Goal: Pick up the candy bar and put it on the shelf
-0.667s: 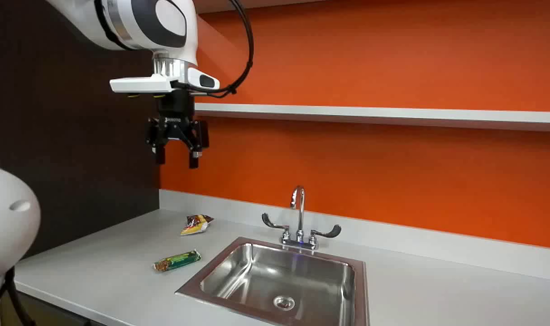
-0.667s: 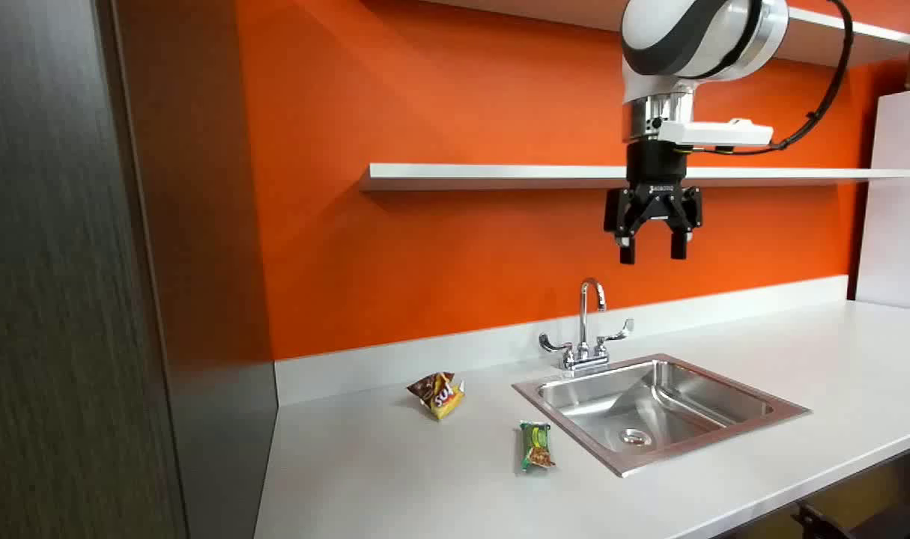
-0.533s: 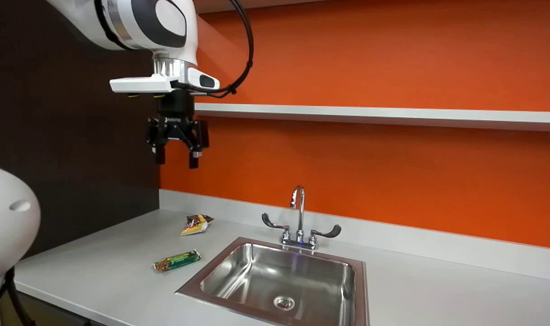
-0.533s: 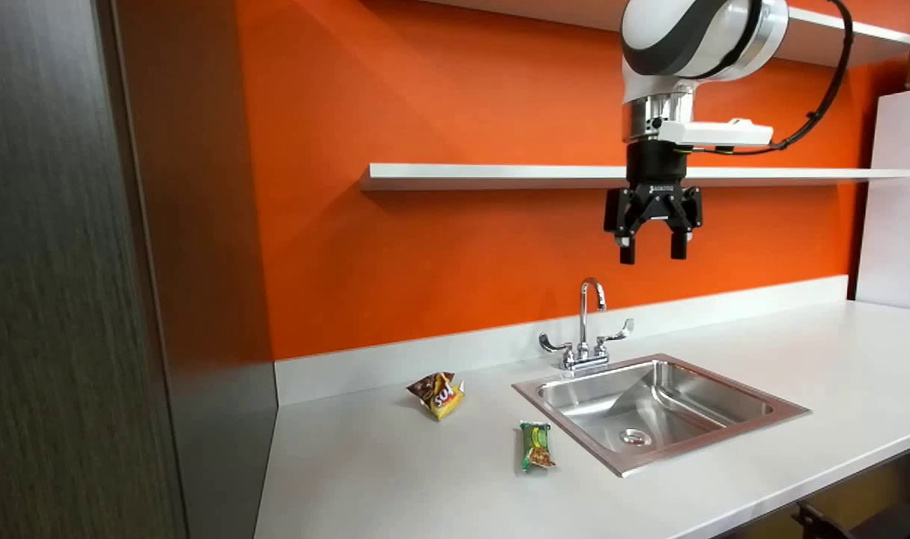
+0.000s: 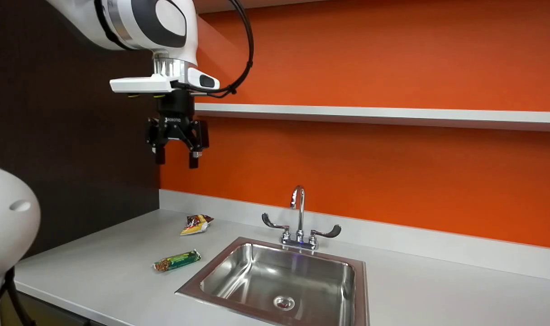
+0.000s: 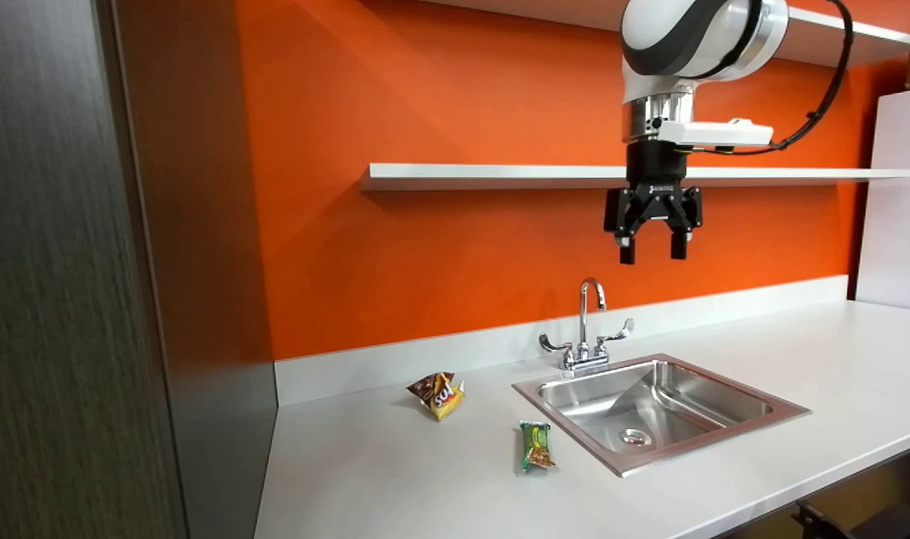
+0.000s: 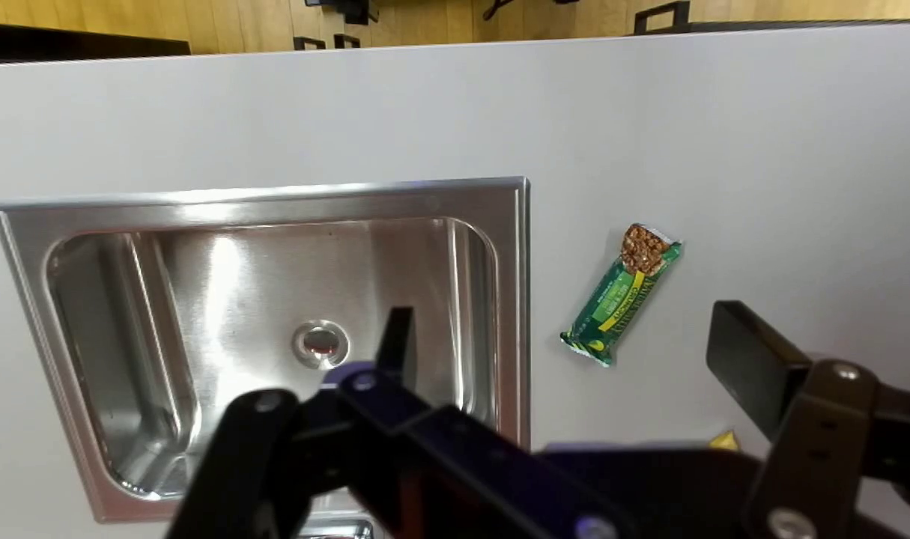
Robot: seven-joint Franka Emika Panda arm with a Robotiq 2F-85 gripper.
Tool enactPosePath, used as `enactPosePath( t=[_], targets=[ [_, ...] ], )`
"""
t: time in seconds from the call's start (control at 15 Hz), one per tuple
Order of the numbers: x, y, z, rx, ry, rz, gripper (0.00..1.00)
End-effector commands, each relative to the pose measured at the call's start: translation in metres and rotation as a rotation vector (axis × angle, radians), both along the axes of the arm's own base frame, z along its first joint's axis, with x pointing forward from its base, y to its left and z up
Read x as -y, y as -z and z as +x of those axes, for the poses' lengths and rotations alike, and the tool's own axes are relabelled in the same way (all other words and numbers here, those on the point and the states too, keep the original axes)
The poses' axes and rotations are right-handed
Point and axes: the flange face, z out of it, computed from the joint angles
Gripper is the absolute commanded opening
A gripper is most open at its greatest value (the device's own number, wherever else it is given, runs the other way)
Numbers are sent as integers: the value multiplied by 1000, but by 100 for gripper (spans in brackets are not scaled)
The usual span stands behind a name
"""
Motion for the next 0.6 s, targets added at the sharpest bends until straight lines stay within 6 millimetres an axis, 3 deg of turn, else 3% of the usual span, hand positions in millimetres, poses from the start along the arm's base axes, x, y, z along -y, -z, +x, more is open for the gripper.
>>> enactPosePath(
  t=[0.0,0.27,0.53],
  targets=[
    [-4,4,7,-15,12,-15,100],
    [-22,24,24,-35,36,-27,100],
    [-46,60,45,-59,64,-28,100]
  ],
)
